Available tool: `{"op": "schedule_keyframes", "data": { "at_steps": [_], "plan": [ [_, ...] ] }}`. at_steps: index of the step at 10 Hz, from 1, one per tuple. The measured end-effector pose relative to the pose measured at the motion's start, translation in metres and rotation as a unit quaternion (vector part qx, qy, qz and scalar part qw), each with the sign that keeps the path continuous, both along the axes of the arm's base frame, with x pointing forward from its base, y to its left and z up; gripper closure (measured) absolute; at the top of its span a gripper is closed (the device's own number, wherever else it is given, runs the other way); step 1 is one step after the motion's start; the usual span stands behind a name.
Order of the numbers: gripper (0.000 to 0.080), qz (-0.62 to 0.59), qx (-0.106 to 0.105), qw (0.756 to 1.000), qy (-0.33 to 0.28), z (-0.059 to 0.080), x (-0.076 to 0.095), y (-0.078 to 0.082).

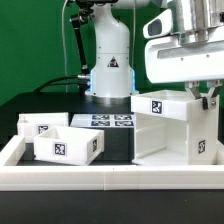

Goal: Assemble drawer

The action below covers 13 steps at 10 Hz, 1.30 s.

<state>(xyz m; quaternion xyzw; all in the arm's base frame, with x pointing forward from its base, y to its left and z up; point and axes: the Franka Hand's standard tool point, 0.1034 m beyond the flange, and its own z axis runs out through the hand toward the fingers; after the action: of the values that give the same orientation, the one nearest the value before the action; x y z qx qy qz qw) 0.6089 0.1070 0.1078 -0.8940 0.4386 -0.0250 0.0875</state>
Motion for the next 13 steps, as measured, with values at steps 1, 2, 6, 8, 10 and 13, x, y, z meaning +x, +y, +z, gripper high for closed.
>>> {"op": "schedule_keyframes", "data": {
  "at_steps": [1, 2, 6, 8, 10, 13],
  "plan": [
    [0.0758, -0.049, 0.007, 0.999, 0.007, 0.0, 0.0, -0.001],
    [0.0758, -0.072, 0.01, 0.997, 0.012, -0.001, 0.0, -0.003],
    [0.0758, -0.22, 0.044, 0.973, 0.049, -0.004, 0.005, -0.008],
    [0.0758, -0.296, 0.065, 0.951, 0.058, -0.006, 0.01, -0.01],
    [0.0758, -0.341, 0.077, 0.935, 0.064, -0.004, 0.01, -0.004],
    [0.0758, -0.398, 0.083, 0.911, 0.067, -0.004, 0.023, -0.015]
  ]
}}
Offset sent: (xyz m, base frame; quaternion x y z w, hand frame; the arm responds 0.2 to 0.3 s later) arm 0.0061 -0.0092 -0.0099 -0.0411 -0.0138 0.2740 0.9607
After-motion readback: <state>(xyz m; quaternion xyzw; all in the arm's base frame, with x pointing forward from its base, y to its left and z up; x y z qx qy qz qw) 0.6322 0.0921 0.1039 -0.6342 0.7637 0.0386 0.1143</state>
